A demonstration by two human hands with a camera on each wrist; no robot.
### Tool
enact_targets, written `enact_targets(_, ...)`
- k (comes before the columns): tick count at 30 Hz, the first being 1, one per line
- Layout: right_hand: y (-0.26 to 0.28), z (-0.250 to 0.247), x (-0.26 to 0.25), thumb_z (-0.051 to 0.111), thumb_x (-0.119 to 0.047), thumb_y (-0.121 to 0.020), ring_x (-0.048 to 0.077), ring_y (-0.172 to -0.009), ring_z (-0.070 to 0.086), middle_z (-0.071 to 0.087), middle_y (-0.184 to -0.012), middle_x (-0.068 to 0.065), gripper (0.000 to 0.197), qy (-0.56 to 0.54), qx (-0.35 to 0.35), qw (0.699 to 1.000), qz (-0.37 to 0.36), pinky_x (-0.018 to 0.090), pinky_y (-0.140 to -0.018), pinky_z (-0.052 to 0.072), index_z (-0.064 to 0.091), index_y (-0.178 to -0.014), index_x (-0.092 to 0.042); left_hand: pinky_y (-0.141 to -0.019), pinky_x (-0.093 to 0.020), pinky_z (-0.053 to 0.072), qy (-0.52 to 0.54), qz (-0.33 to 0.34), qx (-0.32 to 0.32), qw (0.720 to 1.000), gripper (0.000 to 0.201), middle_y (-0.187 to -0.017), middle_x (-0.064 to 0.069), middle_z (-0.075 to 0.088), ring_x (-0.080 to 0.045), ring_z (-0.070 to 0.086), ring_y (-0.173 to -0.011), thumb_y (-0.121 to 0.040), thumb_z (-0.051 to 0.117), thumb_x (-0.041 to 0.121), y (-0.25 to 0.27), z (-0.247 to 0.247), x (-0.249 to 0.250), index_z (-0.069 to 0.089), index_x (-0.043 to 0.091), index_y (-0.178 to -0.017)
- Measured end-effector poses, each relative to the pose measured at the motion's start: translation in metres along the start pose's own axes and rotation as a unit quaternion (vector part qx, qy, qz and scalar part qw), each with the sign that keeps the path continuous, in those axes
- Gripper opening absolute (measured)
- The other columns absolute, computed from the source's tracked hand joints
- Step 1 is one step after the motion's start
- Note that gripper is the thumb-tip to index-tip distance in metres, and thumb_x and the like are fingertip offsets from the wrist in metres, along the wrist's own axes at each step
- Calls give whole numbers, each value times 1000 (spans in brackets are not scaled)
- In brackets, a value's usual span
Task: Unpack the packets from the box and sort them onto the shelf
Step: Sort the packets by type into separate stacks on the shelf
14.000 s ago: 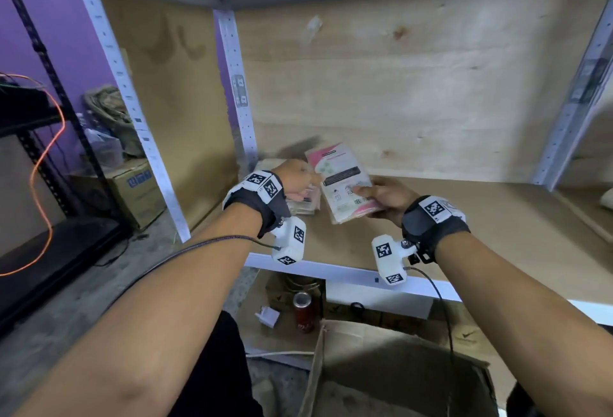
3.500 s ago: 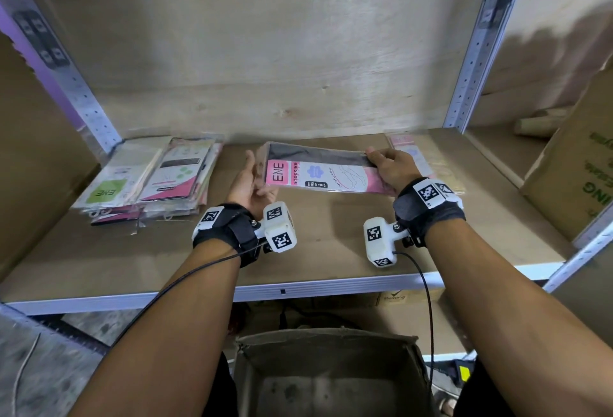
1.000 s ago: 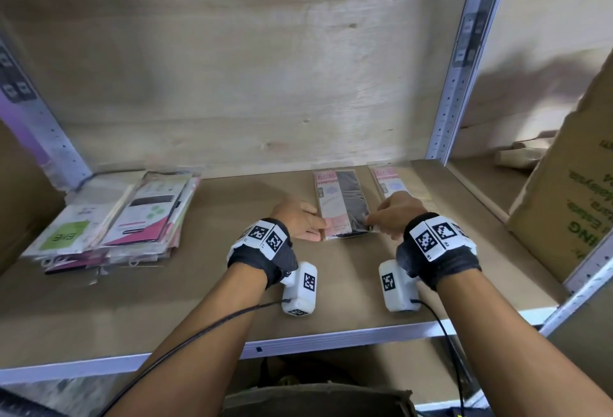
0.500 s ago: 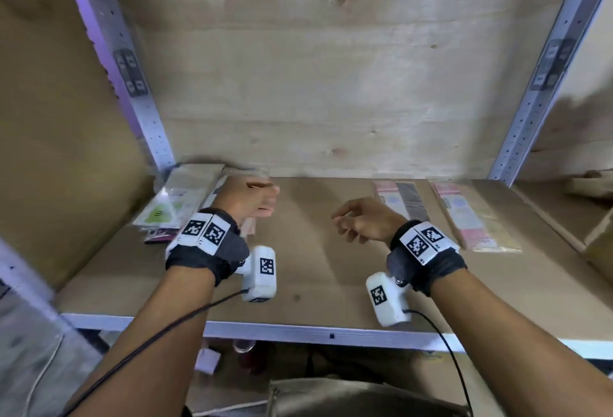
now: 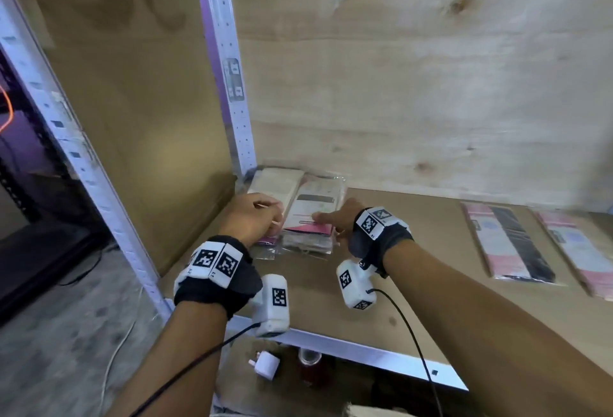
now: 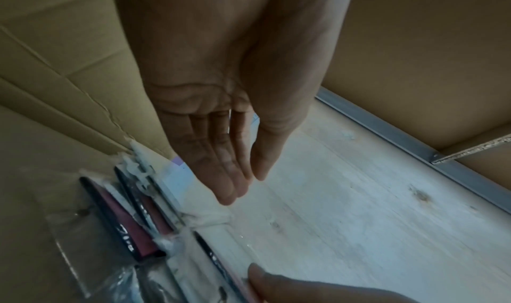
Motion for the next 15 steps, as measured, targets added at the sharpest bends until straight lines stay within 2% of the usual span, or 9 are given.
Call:
enact_targets(2,-5,7,2,81,-46,-74,33,-104,67,69,-116,15,69,17,8,1000,-1,45,-93,55,59,-123,-3,-57,-27,58,6,8,0,1000,18,-64,-3,74,-18,69,-56,-83,70,0,1,-4,-2,73,17,-76)
enact_targets(4,-5,3,8,81,-41,-76,28,-90,68,69,-106,11,61,11,9,1000,0,39,-83,56,60,-119,-3,-57,-25,57,4,9,-2,1000,20,-65,-3,74,-16,69,-55,-83,69,-2,3,-2,-1,74,16,-76)
enact_targets(6,-1,-1,10,80,-35,-79,22,-68,61,66,-85,8,44,19,9,1000,-3,32,-65,51,64,-106,-4,-57,-26,59,5,12,-1,1000,22,-63,-2,73,-16,68,-53,-81,67,-5,4,-2,0,74,15,-74)
enact_targets(7,1,-5,12,79,-33,-81,20,-62,57,63,-76,7,36,26,9,1000,-4,31,-60,48,64,-98,-5,-58,-27,60,7,13,-2,1000,23,-62,-2,73,-16,67,-52,-81,66,-6,4,-1,1,73,15,-74)
enact_targets(9,11,-13,18,77,-28,-83,18,-57,52,59,-70,7,27,24,2,1000,-4,30,-56,45,60,-84,-8,-63,-31,62,14,13,-2,1000,21,-66,-6,72,-19,67,-54,-82,66,-5,5,4,3,73,14,-75)
enact_targets(12,29,-29,30,75,-16,-86,18,-52,45,61,-76,13,21,-53,-1,999,-13,28,-48,37,56,-78,-10,-68,-33,62,21,14,-6,1000,13,-79,-11,73,-21,69,-61,-84,68,1,7,16,3,73,12,-84)
enact_targets(15,52,-46,43,71,-3,-86,26,-67,54,66,-95,23,19,-172,23,985,-26,29,-51,33,53,-91,-6,-78,-37,63,31,12,-10,999,10,-96,-13,73,-24,74,-72,-87,69,5,11,29,5,72,12,-94)
Point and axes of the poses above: each hand's wrist, its own y-axis away from the middle knuckle, its own z-axis out of the palm, x = y × z, the point moved 2 cm from there along -y, towards the middle knuckle
